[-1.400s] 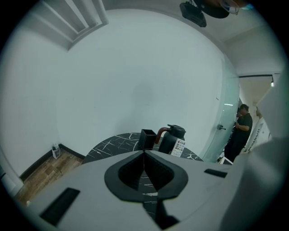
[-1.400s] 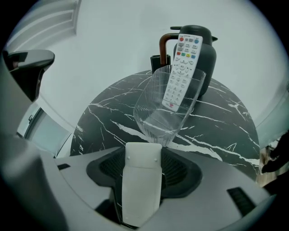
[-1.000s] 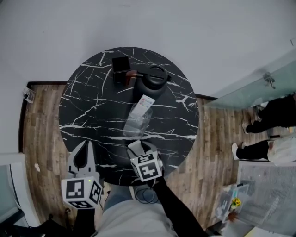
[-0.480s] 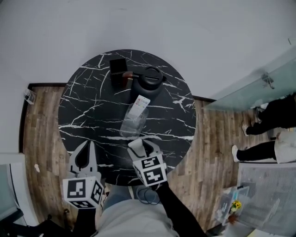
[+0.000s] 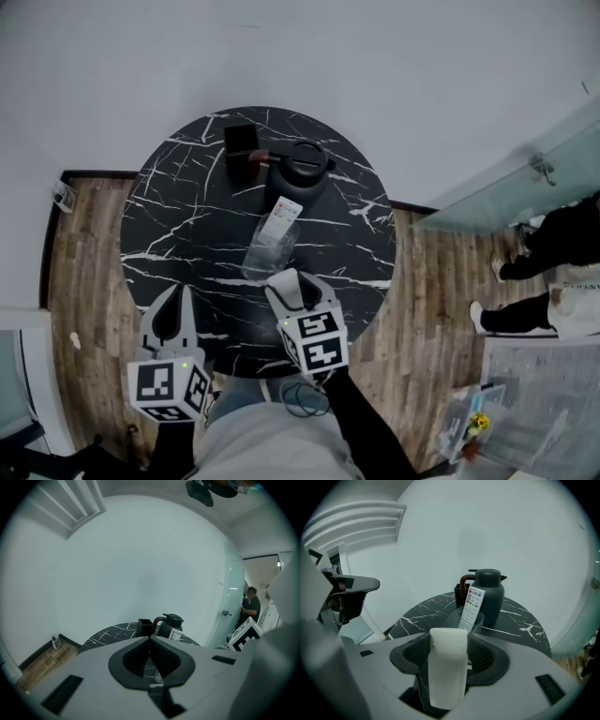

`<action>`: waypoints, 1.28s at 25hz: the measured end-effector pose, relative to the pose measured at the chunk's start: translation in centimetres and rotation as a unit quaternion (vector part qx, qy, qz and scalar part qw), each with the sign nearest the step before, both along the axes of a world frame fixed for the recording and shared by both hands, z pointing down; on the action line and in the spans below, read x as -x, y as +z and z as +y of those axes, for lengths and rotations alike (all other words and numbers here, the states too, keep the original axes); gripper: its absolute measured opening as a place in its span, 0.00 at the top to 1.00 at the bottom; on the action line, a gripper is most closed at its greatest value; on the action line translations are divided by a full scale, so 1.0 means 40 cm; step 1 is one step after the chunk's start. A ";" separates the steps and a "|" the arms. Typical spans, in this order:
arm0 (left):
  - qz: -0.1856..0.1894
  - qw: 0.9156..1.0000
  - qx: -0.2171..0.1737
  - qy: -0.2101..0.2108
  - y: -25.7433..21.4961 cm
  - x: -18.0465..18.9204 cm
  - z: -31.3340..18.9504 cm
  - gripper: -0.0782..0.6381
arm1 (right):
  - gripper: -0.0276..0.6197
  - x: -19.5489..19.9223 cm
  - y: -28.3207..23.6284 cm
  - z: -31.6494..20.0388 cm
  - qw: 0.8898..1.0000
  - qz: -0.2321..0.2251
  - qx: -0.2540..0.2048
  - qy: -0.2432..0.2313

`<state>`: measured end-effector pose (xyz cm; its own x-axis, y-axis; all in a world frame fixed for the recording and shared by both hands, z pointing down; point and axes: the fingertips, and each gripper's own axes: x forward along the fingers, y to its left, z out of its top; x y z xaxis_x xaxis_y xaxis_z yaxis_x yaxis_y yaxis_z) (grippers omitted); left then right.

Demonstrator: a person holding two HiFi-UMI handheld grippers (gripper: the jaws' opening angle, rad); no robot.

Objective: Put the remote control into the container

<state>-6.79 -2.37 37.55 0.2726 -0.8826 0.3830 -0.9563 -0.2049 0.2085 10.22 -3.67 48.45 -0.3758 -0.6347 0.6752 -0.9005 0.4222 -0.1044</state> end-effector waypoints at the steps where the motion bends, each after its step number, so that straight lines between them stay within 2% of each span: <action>1: 0.000 1.000 0.000 -0.001 -0.001 0.000 0.000 0.88 | 0.57 -0.001 -0.004 -0.004 1.000 -0.001 -0.003 0.000; 32: 0.001 1.000 -0.015 -0.004 -0.034 0.000 -0.019 0.88 | 0.57 0.021 -0.129 -0.080 0.997 -0.021 -0.074 0.006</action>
